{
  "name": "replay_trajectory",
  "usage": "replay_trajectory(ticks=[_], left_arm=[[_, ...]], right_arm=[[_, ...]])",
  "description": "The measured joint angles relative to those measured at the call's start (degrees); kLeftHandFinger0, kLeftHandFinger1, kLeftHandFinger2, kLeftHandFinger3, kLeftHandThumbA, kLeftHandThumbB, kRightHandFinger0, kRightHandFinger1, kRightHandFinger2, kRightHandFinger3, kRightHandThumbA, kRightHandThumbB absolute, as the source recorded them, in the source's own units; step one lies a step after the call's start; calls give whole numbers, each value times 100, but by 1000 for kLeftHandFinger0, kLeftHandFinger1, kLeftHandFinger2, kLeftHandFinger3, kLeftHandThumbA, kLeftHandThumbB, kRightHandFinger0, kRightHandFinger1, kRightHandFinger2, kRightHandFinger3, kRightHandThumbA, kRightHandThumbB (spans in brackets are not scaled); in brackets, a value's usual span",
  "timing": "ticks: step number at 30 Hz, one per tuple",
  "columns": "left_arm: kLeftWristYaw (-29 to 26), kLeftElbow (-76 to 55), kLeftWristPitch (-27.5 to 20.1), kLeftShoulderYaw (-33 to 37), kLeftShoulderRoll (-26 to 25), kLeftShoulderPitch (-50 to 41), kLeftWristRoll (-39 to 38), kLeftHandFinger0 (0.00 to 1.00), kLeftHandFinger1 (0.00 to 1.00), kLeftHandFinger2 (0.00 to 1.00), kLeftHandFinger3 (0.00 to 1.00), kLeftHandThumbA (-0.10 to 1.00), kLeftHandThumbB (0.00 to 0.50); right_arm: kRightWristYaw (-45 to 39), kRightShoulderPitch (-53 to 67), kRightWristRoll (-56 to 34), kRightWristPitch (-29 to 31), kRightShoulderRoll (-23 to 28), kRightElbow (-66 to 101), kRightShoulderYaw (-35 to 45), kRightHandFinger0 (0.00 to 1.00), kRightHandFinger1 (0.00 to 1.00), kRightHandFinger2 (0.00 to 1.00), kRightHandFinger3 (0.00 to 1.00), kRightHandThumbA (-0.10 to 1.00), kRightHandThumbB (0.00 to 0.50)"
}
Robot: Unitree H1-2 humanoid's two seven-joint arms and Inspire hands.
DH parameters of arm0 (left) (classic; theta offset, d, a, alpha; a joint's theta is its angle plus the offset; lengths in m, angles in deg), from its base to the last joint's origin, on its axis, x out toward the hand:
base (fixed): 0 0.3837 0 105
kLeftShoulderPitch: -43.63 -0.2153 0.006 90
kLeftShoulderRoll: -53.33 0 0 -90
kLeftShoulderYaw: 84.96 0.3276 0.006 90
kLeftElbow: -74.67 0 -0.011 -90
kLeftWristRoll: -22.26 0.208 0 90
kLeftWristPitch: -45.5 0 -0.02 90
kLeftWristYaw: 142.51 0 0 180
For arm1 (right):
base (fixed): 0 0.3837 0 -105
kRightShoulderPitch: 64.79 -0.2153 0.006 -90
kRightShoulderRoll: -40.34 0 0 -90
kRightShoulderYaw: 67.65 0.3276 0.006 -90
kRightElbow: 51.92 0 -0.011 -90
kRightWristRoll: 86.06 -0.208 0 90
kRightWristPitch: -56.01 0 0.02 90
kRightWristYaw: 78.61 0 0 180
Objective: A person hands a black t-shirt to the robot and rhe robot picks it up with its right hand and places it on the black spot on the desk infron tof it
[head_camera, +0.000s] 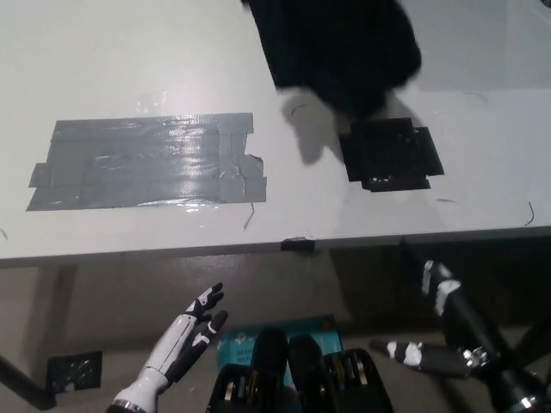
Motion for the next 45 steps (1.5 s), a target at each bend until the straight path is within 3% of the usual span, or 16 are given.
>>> replay_trajectory(ticks=[1, 3, 5, 14, 26, 28, 35, 38, 39, 40, 41, 42, 43, 44, 45], left_arm=[[0, 16, 0, 0, 2, -5, 12, 928, 1000, 1000, 1000, 1000, 500], [0, 37, -2, 1, 2, -19, 29, 932, 1000, 1000, 1000, 1000, 500], [1, 39, -2, 2, 1, -35, 41, 931, 1000, 1000, 1000, 1000, 500], [3, 58, -46, -1, 3, -35, 70, 932, 1000, 1000, 1000, 1000, 500], [63, 27, -56, -5, -1, -4, 145, 971, 1000, 1000, 1000, 1000, 500], [76, 19, -56, -7, 0, 5, 145, 971, 1000, 1000, 1000, 1000, 500], [84, 4, -56, -17, -2, 39, 185, 989, 1000, 1000, 1000, 1000, 500], [87, -16, -53, -21, -1, 41, 187, 985, 1000, 1000, 1000, 1000, 500], [87, -31, -53, -21, 2, 46, 196, 976, 1000, 1000, 1000, 1000, 500], [87, -34, -53, -21, 2, 51, 210, 976, 1000, 1000, 1000, 1000, 500], [87, -37, -52, -21, 1, 56, 223, 983, 1000, 1000, 1000, 1000, 500], [87, -46, -51, -22, 1, 59, 242, 995, 1000, 1000, 1000, 1000, 500], [87, -47, -51, -22, 1, 59, 245, 1000, 1000, 1000, 1000, 1000, 500], [88, -45, -48, -21, 2, 59, 252, 1000, 1000, 1000, 1000, 1000, 500], [88, -44, -47, -21, 4, 58, 255, 1000, 1000, 1000, 1000, 1000, 500]], right_arm=[[37, -95, 118, -46, 2, 238, 81, 1000, 1000, 1000, 1000, 1000, 404], [97, -330, 343, -150, 15, 608, 196, 1000, 1000, 1000, 1000, 1000, 355], [158, -679, 557, -254, 41, 852, 307, 1000, 1000, 1000, 1000, 1000, 340], [449, -2347, 1499, -749, 88, 471, 433, 1000, 1000, 1000, 1000, 1000, 372], [676, -3624, 2302, -1137, 106, -2005, 82, 1000, 1000, 1000, 1000, 1000, 420], [667, -3826, 2343, -1182, 148, -2318, 21, 1000, 1000, 1000, 1000, 1000, 486], [504, -4598, 2351, -1266, 247, -3639, -195, 1000, 1000, 1000, 1000, 1000, 500], [465, -4826, 2361, -1267, 246, -4043, -312, 1000, 1000, 1000, 1000, 874, 500], [451, -4957, 2369, -1267, 246, -4249, -365, 1000, 1000, 1000, 1000, 630, 454], [459, -5073, 2381, -1265, 243, -4431, -414, 1000, 1000, 1000, 1000, 630, 454], [484, -5185, 2396, -1264, 233, -4596, -440, 788, 674, 715, 848, 334, 402], [550, -5284, 2419, -1246, 220, -4759, -459, 284, 293, 421, 579, 58, 345], [566, -5314, 2425, -1244, 215, -4796, -464, 11, 121, 405, 475, -94, 254], [763, -5402, 2504, -1162, 195, -5090, -506, 0, 194, 614, 642, -100, 193], [862, -5421, 2535, -1113, 191, -5228, -535, 0, 325, 730, 822, -100, 155]])
